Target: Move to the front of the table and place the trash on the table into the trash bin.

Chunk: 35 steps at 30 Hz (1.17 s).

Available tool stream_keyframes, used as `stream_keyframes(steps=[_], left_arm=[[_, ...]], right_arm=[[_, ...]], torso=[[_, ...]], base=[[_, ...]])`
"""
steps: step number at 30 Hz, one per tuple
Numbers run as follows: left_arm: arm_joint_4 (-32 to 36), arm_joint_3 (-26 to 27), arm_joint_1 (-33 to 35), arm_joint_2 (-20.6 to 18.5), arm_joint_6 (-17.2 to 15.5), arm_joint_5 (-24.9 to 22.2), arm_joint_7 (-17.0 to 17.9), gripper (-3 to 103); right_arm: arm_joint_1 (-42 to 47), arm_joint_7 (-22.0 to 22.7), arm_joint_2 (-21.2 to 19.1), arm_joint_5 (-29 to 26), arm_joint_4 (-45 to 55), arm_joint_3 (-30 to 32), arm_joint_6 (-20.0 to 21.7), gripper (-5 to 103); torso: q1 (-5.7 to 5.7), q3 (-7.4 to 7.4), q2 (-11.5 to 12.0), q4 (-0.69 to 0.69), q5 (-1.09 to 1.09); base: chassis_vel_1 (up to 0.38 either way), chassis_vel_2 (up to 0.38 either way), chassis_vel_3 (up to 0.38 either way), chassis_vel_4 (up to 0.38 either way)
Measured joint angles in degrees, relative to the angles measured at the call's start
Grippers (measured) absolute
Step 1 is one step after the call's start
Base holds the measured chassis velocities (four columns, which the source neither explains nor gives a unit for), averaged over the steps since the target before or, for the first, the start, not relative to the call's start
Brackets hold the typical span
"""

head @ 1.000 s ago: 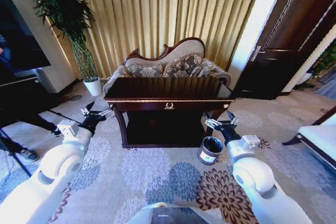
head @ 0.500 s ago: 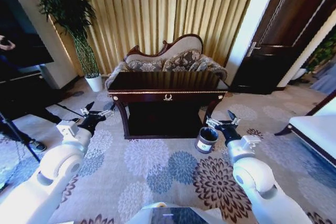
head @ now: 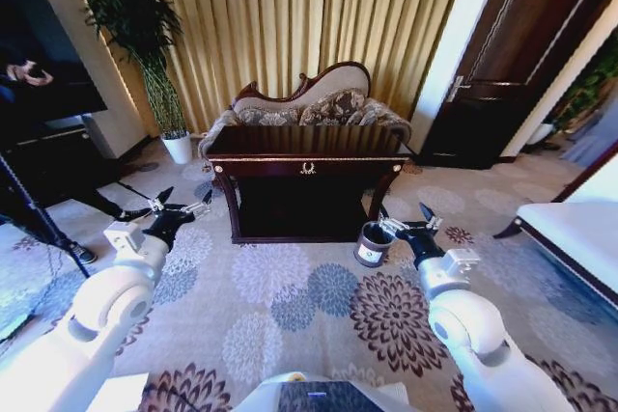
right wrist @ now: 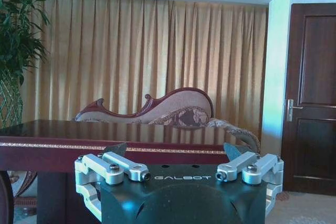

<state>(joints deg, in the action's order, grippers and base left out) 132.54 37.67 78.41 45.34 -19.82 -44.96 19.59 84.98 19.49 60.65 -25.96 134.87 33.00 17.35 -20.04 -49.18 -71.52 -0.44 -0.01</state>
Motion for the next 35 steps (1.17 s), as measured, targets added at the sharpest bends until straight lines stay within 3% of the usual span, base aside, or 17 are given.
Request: stream_keyframes(steps=[10, 28, 35], left_arm=[[0.17, -0.32, 0.10, 0.26, -0.01, 0.26, 0.00, 100], [1.19, 0.03, 0.61, 1.42, -0.04, -0.19, 1.29, 100], [2.39, 0.32, 1.24, 3.19, 0.73, -1.30, 5.99, 100]], right_arm=[[-0.14, 0.01, 0.01, 0.15, -0.28, -0.06, -0.99, 100], [-0.46, 0.07, 0.37, 0.07, -1.96, 0.33, -1.20, 100], [-0.43, 0.64, 0.59, -0.17, -1.42, 0.14, -0.57, 100]], torso=[[0.03, 0.01, -0.02, 0.00, 0.01], [0.00, 0.00, 0.00, 0.02, 0.00], [0.00, 0.00, 0.00, 0.01, 0.00]], base=[[0.164, -0.167, -0.147, 0.177], [0.009, -0.010, -0.024, 0.000], [0.000, 0.000, 0.000, 0.000]])
